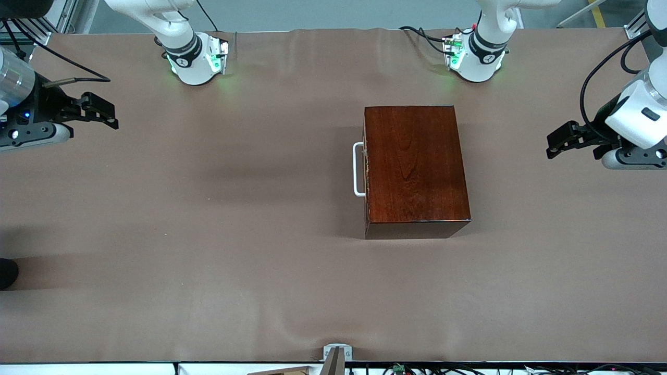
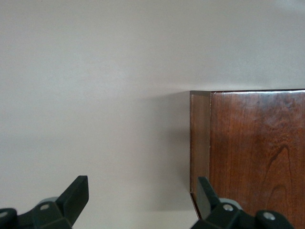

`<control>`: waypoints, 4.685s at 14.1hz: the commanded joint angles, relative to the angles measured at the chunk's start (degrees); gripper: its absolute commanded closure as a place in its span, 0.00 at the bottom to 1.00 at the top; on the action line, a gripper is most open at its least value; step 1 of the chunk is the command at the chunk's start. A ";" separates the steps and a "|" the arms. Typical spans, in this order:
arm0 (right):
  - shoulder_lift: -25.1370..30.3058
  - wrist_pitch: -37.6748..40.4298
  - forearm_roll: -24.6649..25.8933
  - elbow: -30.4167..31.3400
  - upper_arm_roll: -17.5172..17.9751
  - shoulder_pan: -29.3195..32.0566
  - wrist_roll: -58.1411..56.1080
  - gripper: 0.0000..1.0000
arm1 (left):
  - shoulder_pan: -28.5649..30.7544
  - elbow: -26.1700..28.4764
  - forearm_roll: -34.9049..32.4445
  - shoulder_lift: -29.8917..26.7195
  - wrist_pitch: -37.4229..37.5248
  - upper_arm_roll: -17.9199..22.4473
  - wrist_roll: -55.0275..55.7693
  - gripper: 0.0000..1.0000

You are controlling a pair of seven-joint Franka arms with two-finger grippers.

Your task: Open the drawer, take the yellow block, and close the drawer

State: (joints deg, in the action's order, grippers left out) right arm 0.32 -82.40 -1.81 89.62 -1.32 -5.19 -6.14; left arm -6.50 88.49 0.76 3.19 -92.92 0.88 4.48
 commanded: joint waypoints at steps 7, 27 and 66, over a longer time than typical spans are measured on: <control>-0.05 0.14 -0.12 -0.59 -0.17 0.00 0.25 0.00 | -0.45 -0.86 -0.41 0.15 0.29 0.27 0.80 0.00; -0.05 0.66 -0.12 -0.41 -0.44 0.27 0.25 0.00 | -17.82 -11.48 1.53 12.17 0.29 -8.53 20.48 0.00; -0.76 -0.22 -0.03 -0.42 -0.53 0.09 0.25 0.00 | -43.43 -17.30 -15.27 40.93 -8.85 -4.48 44.30 0.00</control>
State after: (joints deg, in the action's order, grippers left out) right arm -0.26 -82.58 -1.81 89.70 -1.95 -5.02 -6.13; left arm -49.35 72.78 -13.00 42.90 -101.30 -4.13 48.45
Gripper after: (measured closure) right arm 0.000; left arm 0.000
